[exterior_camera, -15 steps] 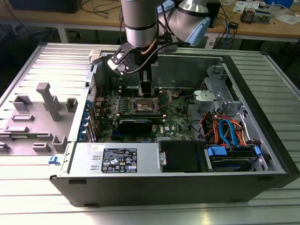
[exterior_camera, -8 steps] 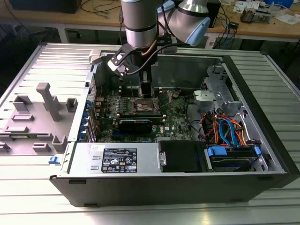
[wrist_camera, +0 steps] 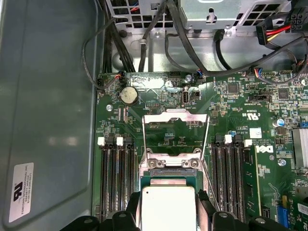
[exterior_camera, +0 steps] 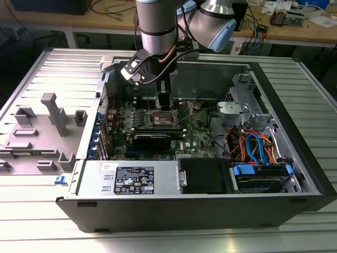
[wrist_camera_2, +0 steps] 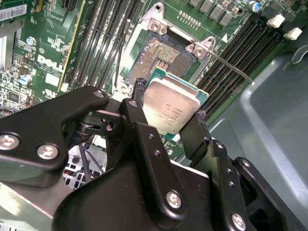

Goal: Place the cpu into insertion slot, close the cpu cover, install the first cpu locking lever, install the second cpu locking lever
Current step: 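Place the cpu into insertion slot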

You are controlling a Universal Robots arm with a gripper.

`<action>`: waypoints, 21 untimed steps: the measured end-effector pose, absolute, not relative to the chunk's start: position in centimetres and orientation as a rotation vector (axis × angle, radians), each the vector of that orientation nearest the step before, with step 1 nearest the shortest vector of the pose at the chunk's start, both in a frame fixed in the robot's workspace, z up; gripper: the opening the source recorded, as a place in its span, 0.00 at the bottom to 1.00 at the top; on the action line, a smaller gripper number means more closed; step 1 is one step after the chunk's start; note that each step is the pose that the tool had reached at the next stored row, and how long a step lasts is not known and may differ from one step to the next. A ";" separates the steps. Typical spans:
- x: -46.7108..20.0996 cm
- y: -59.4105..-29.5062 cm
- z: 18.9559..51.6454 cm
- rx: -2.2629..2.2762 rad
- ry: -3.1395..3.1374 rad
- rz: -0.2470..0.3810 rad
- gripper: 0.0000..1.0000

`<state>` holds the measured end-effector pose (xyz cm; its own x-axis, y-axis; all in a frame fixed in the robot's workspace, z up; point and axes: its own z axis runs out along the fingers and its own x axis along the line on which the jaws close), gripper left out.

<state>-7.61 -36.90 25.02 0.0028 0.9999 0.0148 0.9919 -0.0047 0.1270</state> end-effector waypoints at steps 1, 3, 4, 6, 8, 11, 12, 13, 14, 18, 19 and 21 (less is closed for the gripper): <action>-7.6 -36.9 24.9 2.166 2.158 0.153 0.55; -7.6 -36.9 24.3 2.166 2.158 0.154 0.55; -7.6 -36.9 24.1 2.166 2.158 0.154 0.55; -7.6 -36.9 23.5 2.166 2.158 0.154 0.55; -7.6 -36.9 23.0 2.166 2.158 0.154 0.55; -7.6 -36.9 22.5 2.166 2.158 0.153 0.55; -7.6 -36.9 22.3 2.167 2.159 0.153 0.55; -7.6 -36.9 22.1 2.167 2.159 0.153 0.55; -7.6 -36.9 21.9 2.167 2.159 0.153 0.55; -7.6 -36.9 21.2 2.168 2.160 0.151 0.55; -7.6 -36.9 21.1 2.168 2.160 0.150 0.55; -7.6 -36.9 20.9 2.167 2.160 0.148 0.55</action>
<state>-7.63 -36.95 20.85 0.0028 0.9999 0.0131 0.9924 -0.0044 0.1233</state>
